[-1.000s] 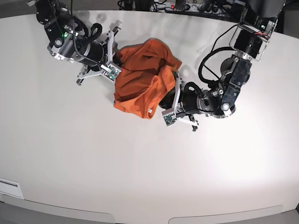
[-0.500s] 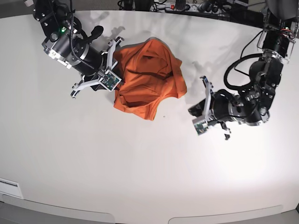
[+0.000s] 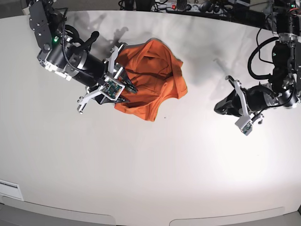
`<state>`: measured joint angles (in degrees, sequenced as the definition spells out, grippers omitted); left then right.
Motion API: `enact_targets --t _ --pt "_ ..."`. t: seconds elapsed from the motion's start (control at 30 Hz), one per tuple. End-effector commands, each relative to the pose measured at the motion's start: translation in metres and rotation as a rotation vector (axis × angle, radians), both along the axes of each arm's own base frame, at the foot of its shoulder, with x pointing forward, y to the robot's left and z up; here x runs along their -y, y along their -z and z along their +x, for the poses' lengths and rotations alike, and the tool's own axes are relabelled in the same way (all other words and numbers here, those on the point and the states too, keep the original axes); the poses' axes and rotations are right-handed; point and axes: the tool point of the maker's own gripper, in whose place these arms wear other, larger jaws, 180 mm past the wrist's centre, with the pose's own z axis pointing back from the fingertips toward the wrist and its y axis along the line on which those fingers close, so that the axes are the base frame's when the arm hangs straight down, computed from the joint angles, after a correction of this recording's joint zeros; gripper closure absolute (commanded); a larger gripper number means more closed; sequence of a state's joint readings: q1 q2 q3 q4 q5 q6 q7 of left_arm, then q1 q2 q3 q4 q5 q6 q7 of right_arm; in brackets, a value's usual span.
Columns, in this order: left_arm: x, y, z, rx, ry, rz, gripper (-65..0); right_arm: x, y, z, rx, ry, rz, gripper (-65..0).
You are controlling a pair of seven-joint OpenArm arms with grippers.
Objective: Fold the T-shirt properly
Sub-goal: 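Grasp the bundle with both grippers and pull it into a compact pile, then release the shirt with both grippers and flatten its edge with the right gripper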
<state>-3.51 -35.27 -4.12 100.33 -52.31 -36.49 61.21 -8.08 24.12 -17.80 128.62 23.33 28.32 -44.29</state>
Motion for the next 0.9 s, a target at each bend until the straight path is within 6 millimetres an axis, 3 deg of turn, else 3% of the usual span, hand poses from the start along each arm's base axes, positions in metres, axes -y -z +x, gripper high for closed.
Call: enact_targets --t 0.0,0.07,0.13,0.43,0.6,0.87 --pt "0.0 -0.011 0.003 0.033 0.005 -0.017 0.0 0.0 -0.011 0.006 0.039 -0.003 0.022 -23.6" --pt "0.0 -0.005 -0.003 0.012 0.004 -0.017 0.0 -0.001 -0.005 0.008 0.021 -0.008 0.026 -31.7" --pt "0.001 -0.001 -0.007 -0.001 0.004 -0.02 0.0 -0.004 0.002 0.004 -0.012 -0.039 0.045 -35.0" --pt "0.006 0.0 -0.007 -0.002 0.004 -0.039 0.0 -0.019 0.003 -0.009 -0.045 -0.136 0.089 -34.7" --pt "0.006 0.0 -0.007 -0.001 0.004 -0.04 0.0 -0.029 0.001 -0.008 -0.052 -0.132 0.133 -34.7" --pt "0.005 0.0 -0.007 -0.002 0.004 -0.038 0.0 -0.038 0.02 0.007 -0.077 -0.119 0.121 -32.8"
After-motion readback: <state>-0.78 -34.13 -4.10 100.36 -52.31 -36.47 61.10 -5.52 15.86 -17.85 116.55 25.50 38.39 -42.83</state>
